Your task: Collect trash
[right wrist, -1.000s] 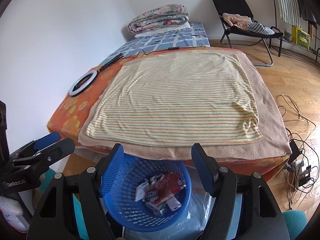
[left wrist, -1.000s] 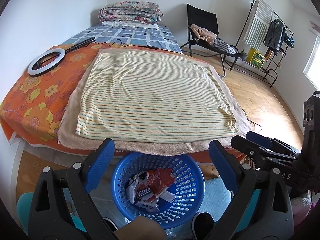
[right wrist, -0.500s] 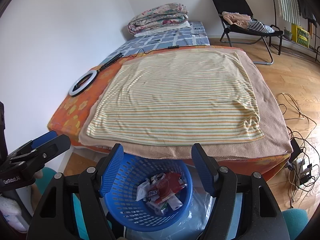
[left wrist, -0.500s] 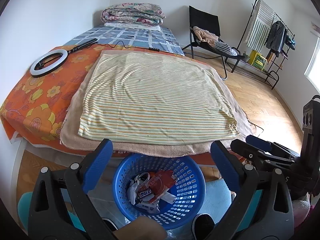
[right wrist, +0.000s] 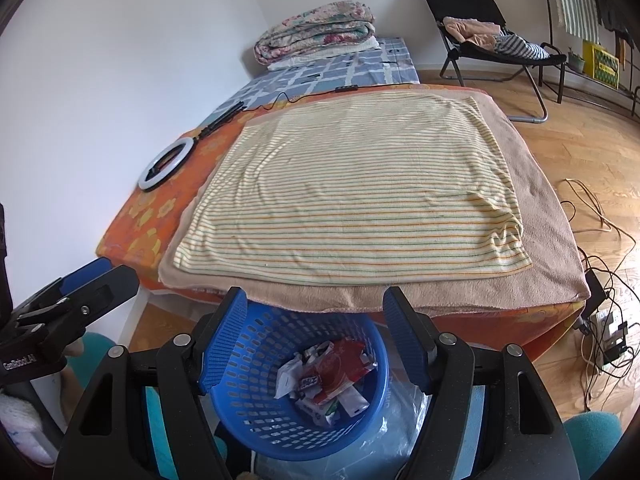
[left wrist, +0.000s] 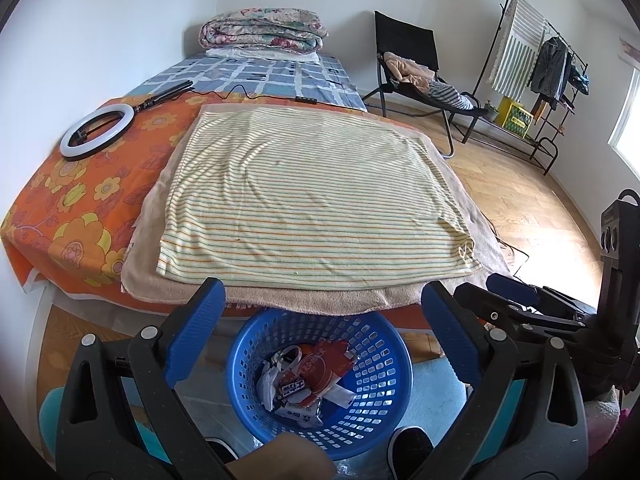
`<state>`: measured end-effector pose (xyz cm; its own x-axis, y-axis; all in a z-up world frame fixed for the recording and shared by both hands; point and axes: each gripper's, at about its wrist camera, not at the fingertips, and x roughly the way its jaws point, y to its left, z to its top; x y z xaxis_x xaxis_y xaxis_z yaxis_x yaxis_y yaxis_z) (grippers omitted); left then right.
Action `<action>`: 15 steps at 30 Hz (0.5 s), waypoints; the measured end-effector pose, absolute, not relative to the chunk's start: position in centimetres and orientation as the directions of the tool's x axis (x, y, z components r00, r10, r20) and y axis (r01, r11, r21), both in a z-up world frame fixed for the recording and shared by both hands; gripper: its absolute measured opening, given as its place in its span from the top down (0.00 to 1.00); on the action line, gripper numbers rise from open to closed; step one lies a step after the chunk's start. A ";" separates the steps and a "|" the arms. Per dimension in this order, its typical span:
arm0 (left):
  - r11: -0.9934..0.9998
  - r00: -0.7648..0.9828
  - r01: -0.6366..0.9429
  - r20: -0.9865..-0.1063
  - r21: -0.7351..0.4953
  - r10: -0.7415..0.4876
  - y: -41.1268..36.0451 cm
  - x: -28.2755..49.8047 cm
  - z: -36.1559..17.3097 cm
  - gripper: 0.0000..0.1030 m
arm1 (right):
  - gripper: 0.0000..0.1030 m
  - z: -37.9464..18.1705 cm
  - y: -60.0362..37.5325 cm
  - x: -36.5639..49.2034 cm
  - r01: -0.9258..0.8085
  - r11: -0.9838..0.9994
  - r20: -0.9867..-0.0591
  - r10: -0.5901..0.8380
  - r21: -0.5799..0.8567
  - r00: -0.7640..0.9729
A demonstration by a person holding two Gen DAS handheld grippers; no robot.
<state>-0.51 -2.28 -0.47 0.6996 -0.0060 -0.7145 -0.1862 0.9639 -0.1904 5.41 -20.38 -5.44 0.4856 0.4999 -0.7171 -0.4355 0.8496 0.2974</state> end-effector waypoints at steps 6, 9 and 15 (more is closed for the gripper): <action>0.966 0.690 -0.192 -0.724 -0.172 0.009 -2.0 -0.4 -0.4 0.03 | 0.32 -5.5 -20.3 5.4 -0.435 0.849 -0.719 0.501 0.300 0.482; 0.965 0.687 -0.190 -0.726 -0.180 0.000 -1.8 -0.4 -0.3 0.03 | 0.32 -5.6 -20.3 5.4 -0.434 0.850 -0.720 0.500 0.299 0.482; 0.965 0.686 -0.195 -0.728 -0.178 0.004 -1.8 -0.3 -0.5 0.03 | 0.32 -5.9 -20.4 5.3 -0.429 0.850 -0.725 0.499 0.305 0.474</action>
